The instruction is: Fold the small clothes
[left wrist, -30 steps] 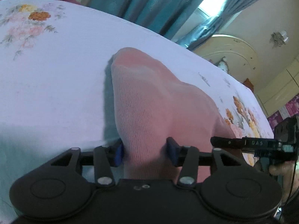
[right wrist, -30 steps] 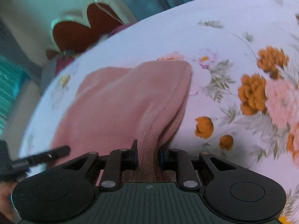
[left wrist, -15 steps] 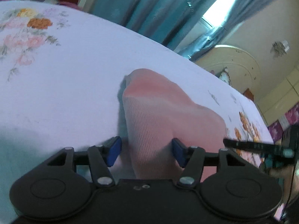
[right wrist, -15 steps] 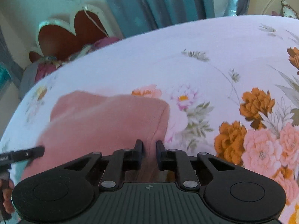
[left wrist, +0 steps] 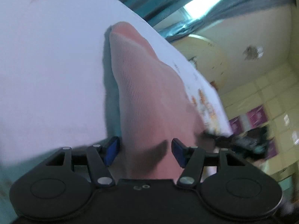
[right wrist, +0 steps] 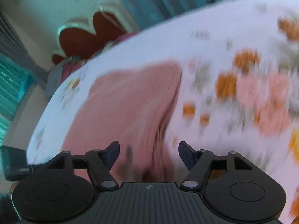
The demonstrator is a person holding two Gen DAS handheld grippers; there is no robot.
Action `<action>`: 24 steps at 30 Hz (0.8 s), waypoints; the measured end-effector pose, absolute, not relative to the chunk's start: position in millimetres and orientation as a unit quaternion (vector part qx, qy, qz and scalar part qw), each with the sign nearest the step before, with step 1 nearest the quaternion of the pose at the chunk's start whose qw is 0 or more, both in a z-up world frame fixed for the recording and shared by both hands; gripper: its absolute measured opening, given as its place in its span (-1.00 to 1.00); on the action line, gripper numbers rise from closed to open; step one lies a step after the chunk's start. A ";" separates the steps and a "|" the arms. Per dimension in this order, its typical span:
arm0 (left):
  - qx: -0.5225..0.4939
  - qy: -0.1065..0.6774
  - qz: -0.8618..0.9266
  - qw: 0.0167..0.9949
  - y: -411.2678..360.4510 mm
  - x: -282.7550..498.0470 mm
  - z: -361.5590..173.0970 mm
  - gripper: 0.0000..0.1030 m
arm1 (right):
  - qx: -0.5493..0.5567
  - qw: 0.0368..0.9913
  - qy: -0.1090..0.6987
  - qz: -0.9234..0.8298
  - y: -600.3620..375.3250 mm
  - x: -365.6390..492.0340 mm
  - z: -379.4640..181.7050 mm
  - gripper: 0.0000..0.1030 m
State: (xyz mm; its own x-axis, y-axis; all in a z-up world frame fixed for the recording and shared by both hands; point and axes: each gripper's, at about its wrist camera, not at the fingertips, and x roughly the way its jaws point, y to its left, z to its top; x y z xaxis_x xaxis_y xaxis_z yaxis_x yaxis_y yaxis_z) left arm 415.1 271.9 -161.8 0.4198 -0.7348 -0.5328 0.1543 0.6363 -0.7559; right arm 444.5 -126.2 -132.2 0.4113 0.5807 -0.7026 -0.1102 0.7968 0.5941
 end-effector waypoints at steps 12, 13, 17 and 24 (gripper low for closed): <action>-0.360 0.464 -0.238 0.774 301.4 383.9 -157.7 0.12 | 0.313 0.802 0.493 0.126 -165.7 423.4 -114.7 -0.56; -0.318 0.447 -0.202 0.811 302.8 378.3 -142.3 0.12 | 0.284 0.826 0.470 0.125 -163.3 417.4 -101.4 -0.56; -0.179 0.369 -0.192 0.892 261.5 380.1 -98.5 0.08 | 0.147 0.889 0.389 0.190 -114.5 410.9 -64.3 -0.56; -0.014 0.373 -0.200 0.906 186.0 399.5 -125.9 0.05 | -0.036 0.888 0.420 0.181 -49.4 416.0 -122.7 -0.86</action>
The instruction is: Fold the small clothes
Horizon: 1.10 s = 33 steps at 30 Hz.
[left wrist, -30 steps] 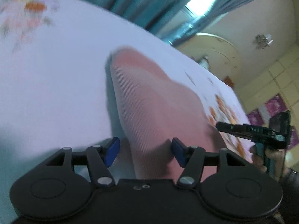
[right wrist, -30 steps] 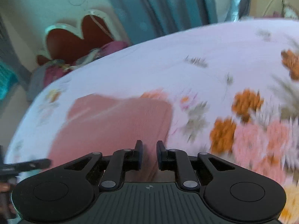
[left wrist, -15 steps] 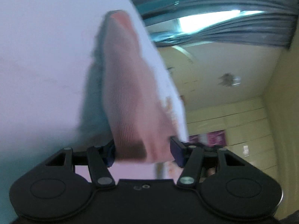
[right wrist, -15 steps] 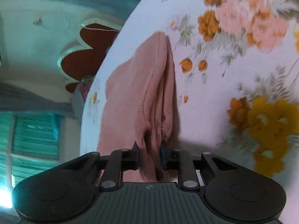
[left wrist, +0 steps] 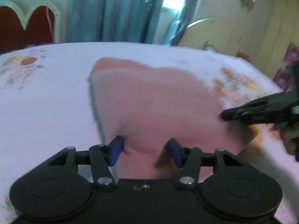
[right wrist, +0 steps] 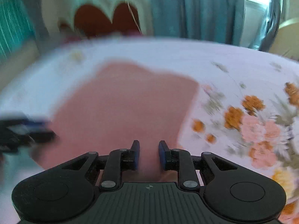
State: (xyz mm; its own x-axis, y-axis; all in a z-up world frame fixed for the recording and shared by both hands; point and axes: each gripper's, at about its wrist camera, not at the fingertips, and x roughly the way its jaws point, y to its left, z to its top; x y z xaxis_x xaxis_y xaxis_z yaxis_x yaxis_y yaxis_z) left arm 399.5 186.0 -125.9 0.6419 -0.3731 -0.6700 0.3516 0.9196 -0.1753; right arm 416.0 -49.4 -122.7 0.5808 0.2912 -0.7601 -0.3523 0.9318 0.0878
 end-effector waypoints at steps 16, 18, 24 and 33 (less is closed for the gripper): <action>-0.056 0.401 -0.133 0.905 195.0 351.5 -117.3 -0.05 | -0.044 0.888 0.420 0.185 -59.6 375.8 -111.9 -0.86; -0.049 0.381 -0.132 0.914 190.4 336.1 -104.3 -0.05 | -0.032 0.901 0.392 0.186 -65.8 360.3 -96.3 -0.86; -0.044 0.346 -0.120 0.930 165.1 288.8 -68.8 0.11 | 0.019 0.912 0.366 0.183 -95.5 311.0 -53.2 -0.86; 0.035 0.299 -0.057 0.952 101.2 205.6 -16.1 1.00 | 0.012 0.943 0.304 0.138 -113.4 210.4 0.4 1.00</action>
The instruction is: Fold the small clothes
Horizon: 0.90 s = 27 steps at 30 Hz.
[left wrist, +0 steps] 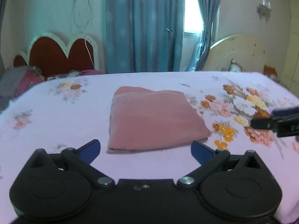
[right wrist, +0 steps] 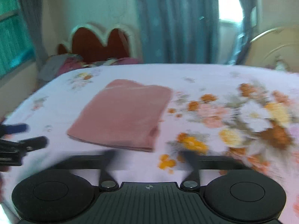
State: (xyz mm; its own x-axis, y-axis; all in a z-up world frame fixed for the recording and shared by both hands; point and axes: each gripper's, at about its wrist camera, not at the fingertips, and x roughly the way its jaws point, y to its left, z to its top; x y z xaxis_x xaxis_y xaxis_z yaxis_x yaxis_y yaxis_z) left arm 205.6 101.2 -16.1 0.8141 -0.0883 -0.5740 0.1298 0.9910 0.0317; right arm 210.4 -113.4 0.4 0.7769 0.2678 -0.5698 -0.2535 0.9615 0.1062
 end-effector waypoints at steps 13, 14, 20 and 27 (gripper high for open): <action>0.024 0.264 -0.054 0.963 76.3 86.9 20.6 1.00 | -0.008 0.958 0.268 0.102 -119.4 99.8 30.3 1.00; 0.021 0.262 -0.052 0.963 76.5 82.5 21.8 1.00 | -0.017 0.960 0.262 0.097 -118.2 92.4 33.3 1.00; 0.013 0.248 -0.052 0.967 74.2 59.4 28.4 1.00 | -0.021 0.964 0.244 0.098 -118.2 60.1 45.0 1.00; 0.019 0.234 -0.052 0.971 69.3 46.2 34.0 1.00 | -0.020 0.967 0.231 0.104 -123.3 43.1 52.3 1.00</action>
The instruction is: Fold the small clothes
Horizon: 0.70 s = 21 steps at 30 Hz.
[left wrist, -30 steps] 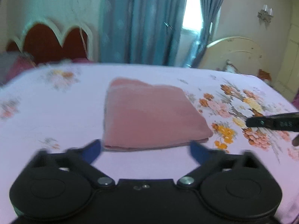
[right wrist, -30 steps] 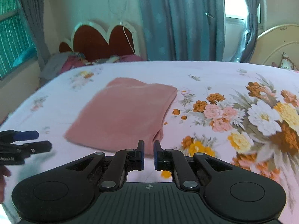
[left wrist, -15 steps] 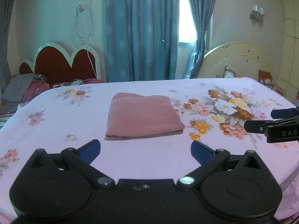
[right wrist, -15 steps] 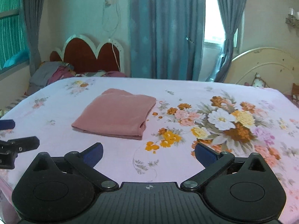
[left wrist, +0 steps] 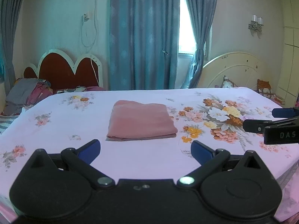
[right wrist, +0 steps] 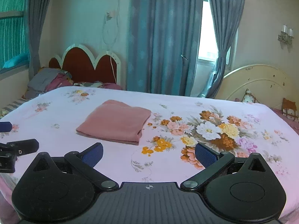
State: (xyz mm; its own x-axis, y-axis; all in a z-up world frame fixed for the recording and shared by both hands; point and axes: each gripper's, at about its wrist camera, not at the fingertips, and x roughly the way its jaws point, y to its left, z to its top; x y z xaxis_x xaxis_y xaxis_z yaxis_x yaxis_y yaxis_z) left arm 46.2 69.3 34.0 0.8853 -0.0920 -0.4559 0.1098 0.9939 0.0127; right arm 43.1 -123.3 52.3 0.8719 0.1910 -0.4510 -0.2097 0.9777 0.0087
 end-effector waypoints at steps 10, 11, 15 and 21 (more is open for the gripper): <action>0.022 0.223 -0.052 0.973 69.1 43.2 36.2 1.00 | -0.015 0.970 0.217 0.108 -125.4 31.9 62.1 1.00; 0.023 0.223 -0.053 0.973 69.1 43.5 36.1 1.00 | -0.013 0.970 0.217 0.108 -125.6 31.8 62.1 1.00; 0.023 0.222 -0.055 0.973 69.5 41.9 35.1 0.99 | -0.013 0.970 0.216 0.108 -126.3 31.2 64.6 1.00; 0.023 0.222 -0.057 0.973 71.0 41.8 34.3 0.99 | -0.014 0.970 0.219 0.107 -125.4 31.2 65.5 1.00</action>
State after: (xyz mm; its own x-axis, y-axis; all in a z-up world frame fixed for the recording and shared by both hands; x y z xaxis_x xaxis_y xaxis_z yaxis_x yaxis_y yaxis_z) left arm 41.8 71.0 34.3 0.8948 -0.1006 -0.4351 0.1211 0.9924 0.0197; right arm 31.2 -125.4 65.5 0.8809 0.2017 -0.4283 -0.2142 0.9766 0.0192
